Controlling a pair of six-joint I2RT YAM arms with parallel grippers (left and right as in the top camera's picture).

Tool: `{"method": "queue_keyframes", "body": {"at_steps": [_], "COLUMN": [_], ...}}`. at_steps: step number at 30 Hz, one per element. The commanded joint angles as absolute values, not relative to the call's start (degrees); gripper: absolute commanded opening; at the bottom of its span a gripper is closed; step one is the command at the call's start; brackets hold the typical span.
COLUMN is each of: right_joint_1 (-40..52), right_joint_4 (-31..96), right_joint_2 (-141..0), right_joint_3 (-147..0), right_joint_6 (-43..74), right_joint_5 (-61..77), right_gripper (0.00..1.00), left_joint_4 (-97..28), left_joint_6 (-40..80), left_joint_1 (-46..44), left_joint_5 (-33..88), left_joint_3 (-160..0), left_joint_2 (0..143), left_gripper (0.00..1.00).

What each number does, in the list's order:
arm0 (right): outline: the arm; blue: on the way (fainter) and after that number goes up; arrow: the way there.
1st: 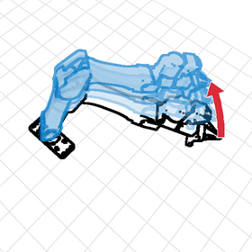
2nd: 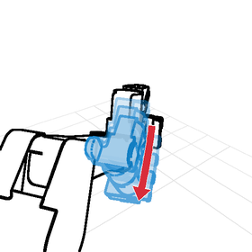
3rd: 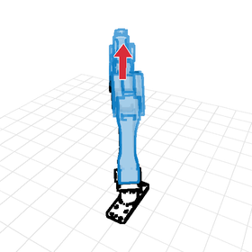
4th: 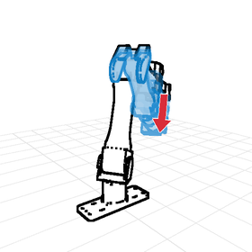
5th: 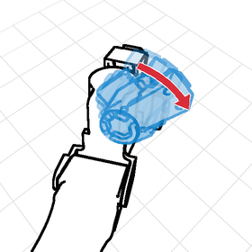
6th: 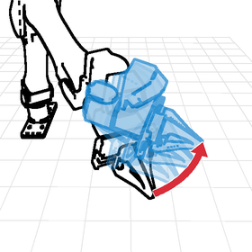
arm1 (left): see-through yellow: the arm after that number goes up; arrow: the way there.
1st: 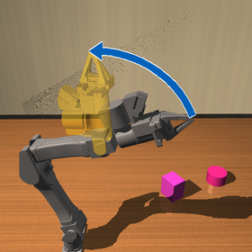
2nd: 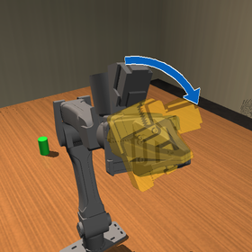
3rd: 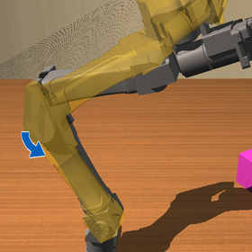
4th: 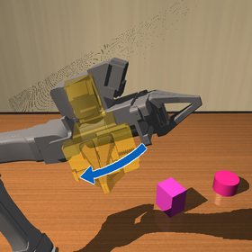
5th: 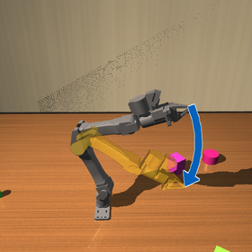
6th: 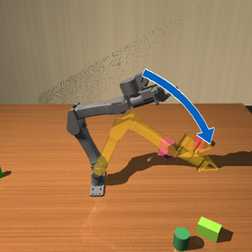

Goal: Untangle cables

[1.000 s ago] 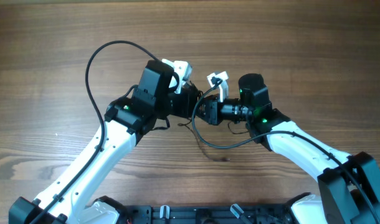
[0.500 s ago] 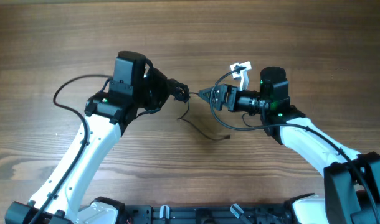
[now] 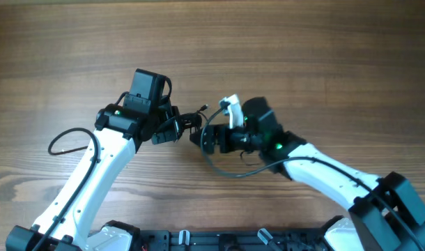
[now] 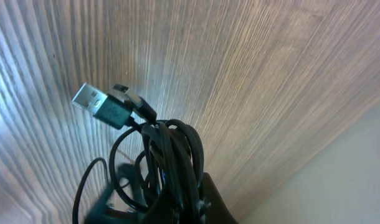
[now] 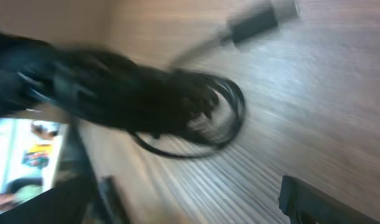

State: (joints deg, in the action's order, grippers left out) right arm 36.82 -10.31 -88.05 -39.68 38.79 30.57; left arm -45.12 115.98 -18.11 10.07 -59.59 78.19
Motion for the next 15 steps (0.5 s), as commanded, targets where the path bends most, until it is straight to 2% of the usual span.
{"method": "queue_keyframes", "body": {"at_steps": [1, 2, 3, 4, 5, 6, 9, 11, 14, 15], "right_joint_1": [39.4, 39.2, 38.7, 37.9, 37.2, 36.3, 34.5, 32.6, 31.0, 30.9], "right_joint_4": [-7.8, -7.6, -7.4, -6.4, -5.1, -3.9, -3.5, -3.3, -2.2, -1.5], "right_joint_2": [-87.5, -87.5, -87.4, -86.9, -86.2, -85.4, -83.3, -80.1, -77.4, -76.9], "right_joint_3": [-40.4, -40.4, -40.4, -40.4, -40.4, -40.4, -40.4, -40.4, -40.4, -40.4], "right_joint_6": [37.4, 35.9, 34.4, 34.2, 34.2, 33.7, 27.2, 19.2, 16.5, 16.5], "right_joint_5": [13.7, 13.8, 13.8, 13.8, 14.4, 16.4, 23.7, 26.7, 27.4, 28.5], "right_gripper": [0.99, 0.91, 0.64, 0.29, 0.09, 0.05, 0.05, 0.05, 0.05, 0.17], "left_joint_4": [-45.5, -46.4, -47.9, -49.0, -49.0, -48.4, -44.9, -39.1, -36.8, -36.4], "left_joint_6": [125.0, 125.0, 124.8, 122.8, 118.3, 112.6, 96.2, 74.7, 62.2, 59.6], "left_joint_1": [-17.6, -17.6, -17.6, -17.6, -17.6, -17.4, -17.2, -17.2, -17.2, -17.2], "left_joint_5": [7.9, 7.7, 7.1, 5.5, 3.5, 2.3, 2.2, 2.5, 3.5, 3.5], "left_joint_3": [-60.0, -60.0, -60.0, -60.0, -60.0, -60.0, -60.0, -60.0, -60.0, -60.0], "left_joint_2": [78.5, 78.5, 78.5, 78.5, 78.5, 78.5, 78.5, 78.5, 78.5, 78.5], "left_gripper": [0.04, 0.04, 0.04, 0.04, 0.04, 0.04, 0.04, 0.04, 0.04, 0.04]}}
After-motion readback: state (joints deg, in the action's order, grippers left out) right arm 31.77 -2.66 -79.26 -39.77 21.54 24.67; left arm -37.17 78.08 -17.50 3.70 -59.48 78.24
